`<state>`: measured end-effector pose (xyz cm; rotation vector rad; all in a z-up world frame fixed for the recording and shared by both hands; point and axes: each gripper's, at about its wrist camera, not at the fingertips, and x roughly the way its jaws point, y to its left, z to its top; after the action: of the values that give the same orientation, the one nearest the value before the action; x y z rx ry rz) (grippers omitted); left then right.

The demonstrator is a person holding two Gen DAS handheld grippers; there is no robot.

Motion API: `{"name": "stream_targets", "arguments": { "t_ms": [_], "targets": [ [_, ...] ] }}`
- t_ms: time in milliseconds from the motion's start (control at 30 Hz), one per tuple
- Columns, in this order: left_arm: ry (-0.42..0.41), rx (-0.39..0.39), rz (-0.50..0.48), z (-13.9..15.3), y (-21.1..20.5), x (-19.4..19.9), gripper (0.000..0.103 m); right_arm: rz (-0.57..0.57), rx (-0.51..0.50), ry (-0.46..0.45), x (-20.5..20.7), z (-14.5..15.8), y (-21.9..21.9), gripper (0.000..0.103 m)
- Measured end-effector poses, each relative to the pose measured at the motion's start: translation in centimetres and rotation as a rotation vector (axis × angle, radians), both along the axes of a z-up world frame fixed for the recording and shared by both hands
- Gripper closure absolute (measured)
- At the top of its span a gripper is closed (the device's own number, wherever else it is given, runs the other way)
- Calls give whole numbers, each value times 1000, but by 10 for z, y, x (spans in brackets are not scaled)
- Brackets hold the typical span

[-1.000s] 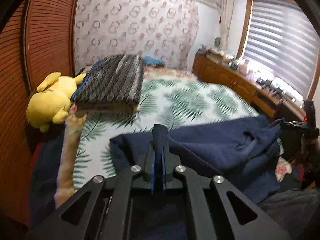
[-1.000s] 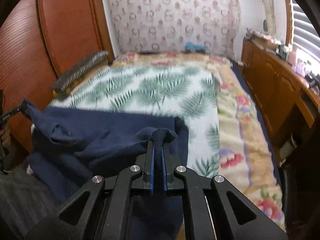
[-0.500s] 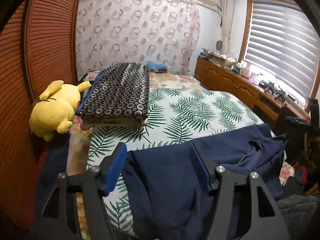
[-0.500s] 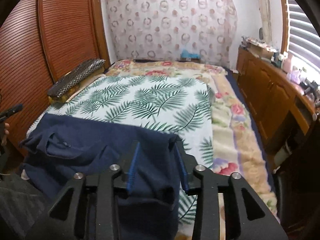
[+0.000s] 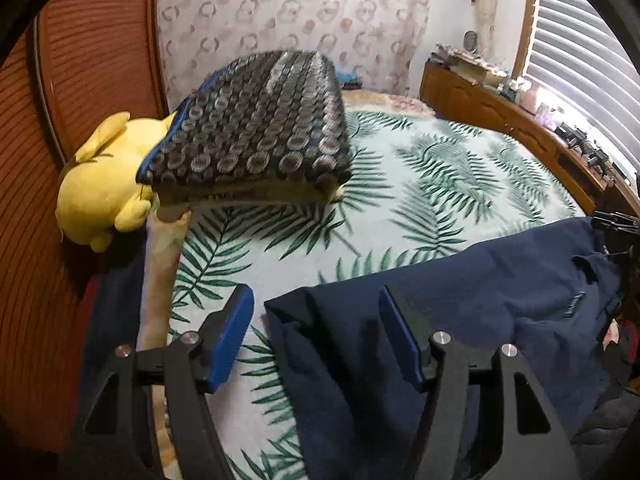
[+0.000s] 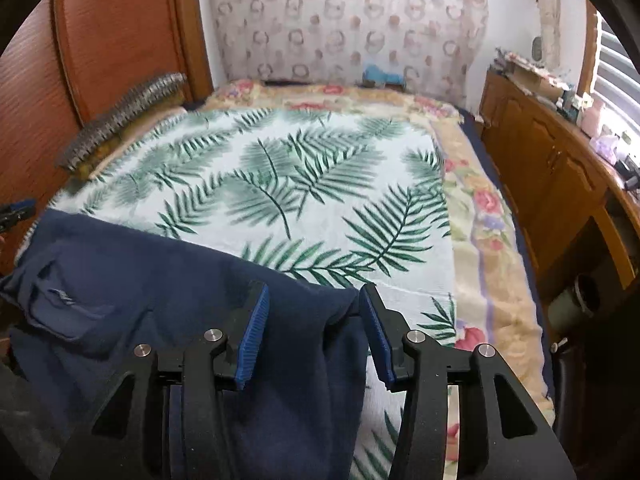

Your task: Fold small clothes

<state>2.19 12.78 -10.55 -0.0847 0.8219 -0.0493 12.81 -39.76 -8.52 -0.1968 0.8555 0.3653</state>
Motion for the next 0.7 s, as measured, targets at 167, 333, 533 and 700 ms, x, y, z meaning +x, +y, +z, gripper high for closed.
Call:
{"name": "stream_targets", "arguments": {
  "t_ms": [167, 333, 533, 700],
  "targets": [
    [48, 8, 16, -16, 5, 7, 39, -24, -10, 29, 6, -11, -5, 56],
    [76, -14, 19, -27, 10, 10, 39, -28, -25, 49, 8, -18, -6, 52],
    [76, -6, 20, -28, 10, 10, 39, -37, -19, 75, 16, -20, -11, 45],
    [79, 0, 22, -28, 9, 11, 39, -19, -11, 91, 18, -22, -12, 44]
  ]
}}
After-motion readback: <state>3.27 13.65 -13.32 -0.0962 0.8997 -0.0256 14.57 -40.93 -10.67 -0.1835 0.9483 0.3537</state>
